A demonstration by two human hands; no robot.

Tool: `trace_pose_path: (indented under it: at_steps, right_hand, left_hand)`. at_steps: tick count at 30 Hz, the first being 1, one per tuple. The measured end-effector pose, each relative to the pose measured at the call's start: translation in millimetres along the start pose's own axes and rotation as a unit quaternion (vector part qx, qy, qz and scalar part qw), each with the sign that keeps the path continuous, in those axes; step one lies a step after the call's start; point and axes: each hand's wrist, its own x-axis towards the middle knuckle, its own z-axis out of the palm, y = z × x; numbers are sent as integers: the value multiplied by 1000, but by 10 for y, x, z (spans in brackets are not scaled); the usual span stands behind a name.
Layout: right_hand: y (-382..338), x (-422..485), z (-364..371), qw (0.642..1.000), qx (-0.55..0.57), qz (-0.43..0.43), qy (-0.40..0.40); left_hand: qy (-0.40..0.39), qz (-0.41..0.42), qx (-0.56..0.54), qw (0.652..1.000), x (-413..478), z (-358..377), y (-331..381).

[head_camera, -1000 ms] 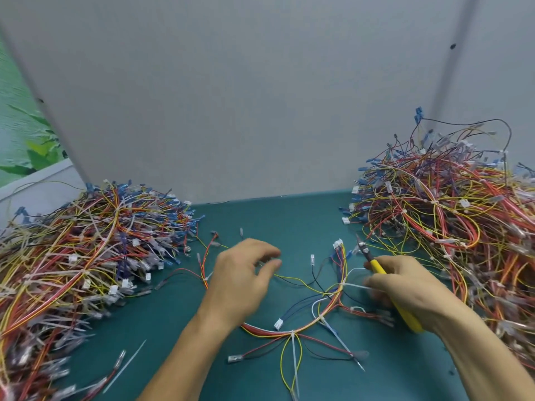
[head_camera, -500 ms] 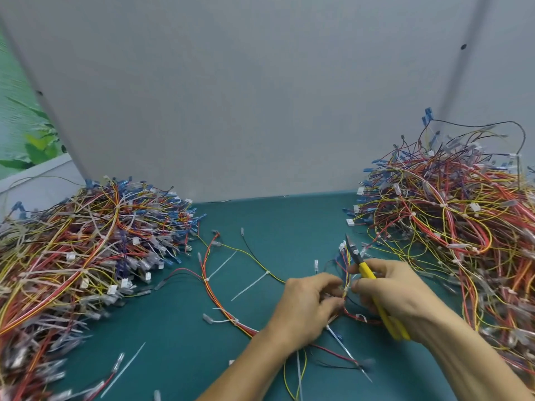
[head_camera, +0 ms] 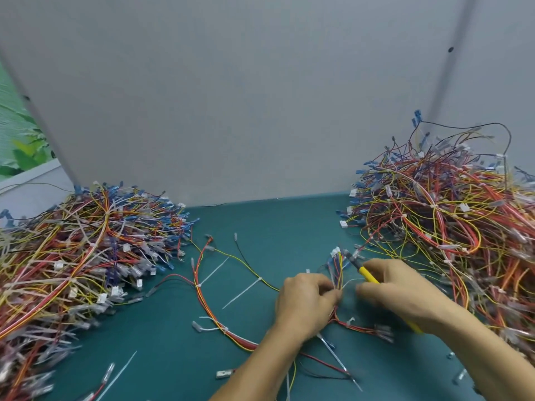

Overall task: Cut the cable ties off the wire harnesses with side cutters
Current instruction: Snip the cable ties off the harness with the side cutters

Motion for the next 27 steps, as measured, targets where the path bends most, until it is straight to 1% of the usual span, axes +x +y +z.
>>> trace_pose_path:
  at_steps: [2,5,6,9,14,20,27]
  right_hand:
    - [46,-45,-42,992,-118,-24,27]
    - [53,-101,-72,972,-222,-72,33]
    - [61,-120,-86,966,-244,-80,33]
    - [90,-160,-125,945,-311,-92,31]
    - [92,-192,-44,926,-360,-108,20]
    - [58,-250,13,900,-414,-124,61]
    - [53,-267,60,892,-425,-136,71]
  left_hand:
    - [-18,-15,-43,999,31,-41,-27]
    - [-65,-61,-194,977,63,-111,-44]
    - [-78,-70,-225,969,74,-125,-44]
    - [-89,-77,-249,961,87,-124,-38]
    - [-79,-75,-268,957,70,-122,-45]
    - [-88,-57,-293,950,49,-131,-59]
    - [-87,-47,-320,942,41,-144,-57]
